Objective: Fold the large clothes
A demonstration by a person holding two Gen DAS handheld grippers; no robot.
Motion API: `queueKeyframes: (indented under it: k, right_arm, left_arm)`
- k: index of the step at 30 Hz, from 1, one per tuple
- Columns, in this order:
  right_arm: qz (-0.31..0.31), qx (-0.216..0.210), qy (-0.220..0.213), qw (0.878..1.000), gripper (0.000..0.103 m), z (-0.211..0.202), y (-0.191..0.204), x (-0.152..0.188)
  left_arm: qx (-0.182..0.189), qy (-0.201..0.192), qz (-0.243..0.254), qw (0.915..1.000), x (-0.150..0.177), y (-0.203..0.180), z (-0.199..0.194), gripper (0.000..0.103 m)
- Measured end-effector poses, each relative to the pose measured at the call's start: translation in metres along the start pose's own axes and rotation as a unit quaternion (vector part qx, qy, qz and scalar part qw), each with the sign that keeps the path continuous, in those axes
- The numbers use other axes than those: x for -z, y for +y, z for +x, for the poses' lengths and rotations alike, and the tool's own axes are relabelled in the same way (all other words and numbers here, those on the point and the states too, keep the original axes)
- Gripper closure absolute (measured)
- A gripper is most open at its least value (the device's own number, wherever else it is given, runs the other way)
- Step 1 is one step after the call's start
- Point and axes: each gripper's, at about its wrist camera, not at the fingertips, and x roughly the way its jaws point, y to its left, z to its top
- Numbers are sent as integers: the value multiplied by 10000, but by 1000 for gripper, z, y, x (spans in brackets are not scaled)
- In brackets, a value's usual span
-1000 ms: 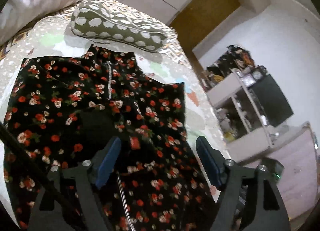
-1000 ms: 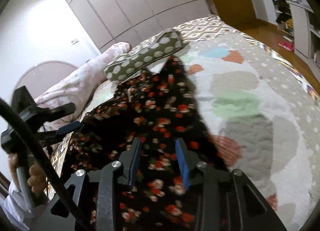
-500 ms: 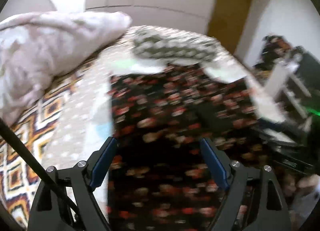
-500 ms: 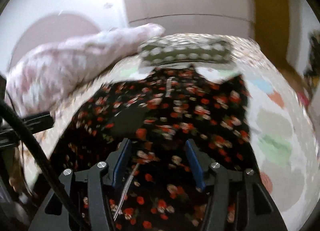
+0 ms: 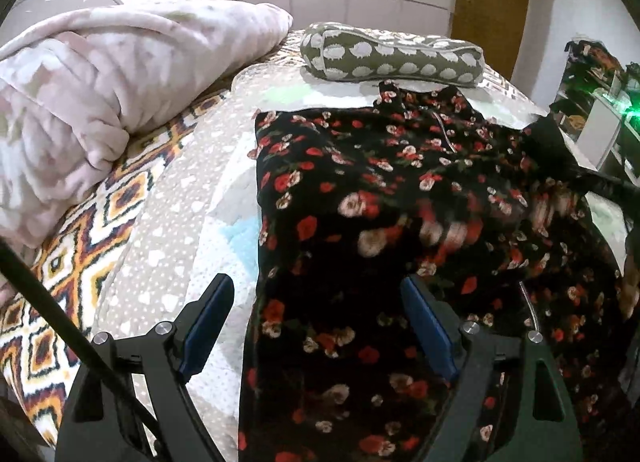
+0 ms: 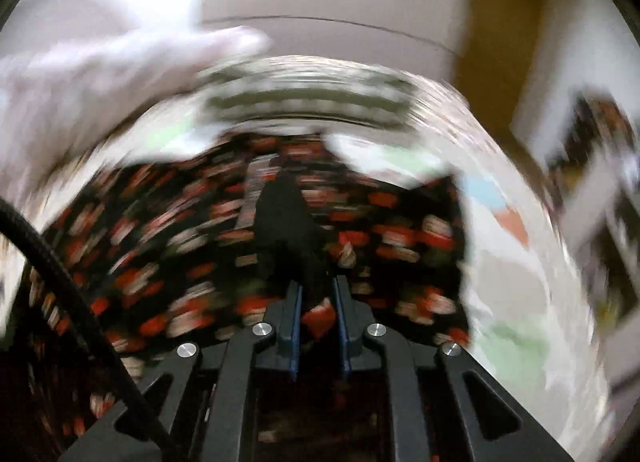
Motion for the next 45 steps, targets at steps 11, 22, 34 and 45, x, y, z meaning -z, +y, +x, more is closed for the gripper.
queueKeyframes:
  k: [11,22,34,45]
  right_arm:
    - [1618,-194,285,9862,74,-2,-110,33]
    - [422,-138,-693,9966,74,-65,-50,16]
    - [942,-306,558,9935,78,30,-49,11]
    - [1027,-988,196,9896,56,-66,-97,45]
  left_arm:
    - [-32,240,-238,9994,9,9,17,19]
    - [6,631,-653,9959,21,21,40,19]
    - [17,692,-654,9955,23,22,47,11]
    - [885,450,-802,9918,25,35,-3,19]
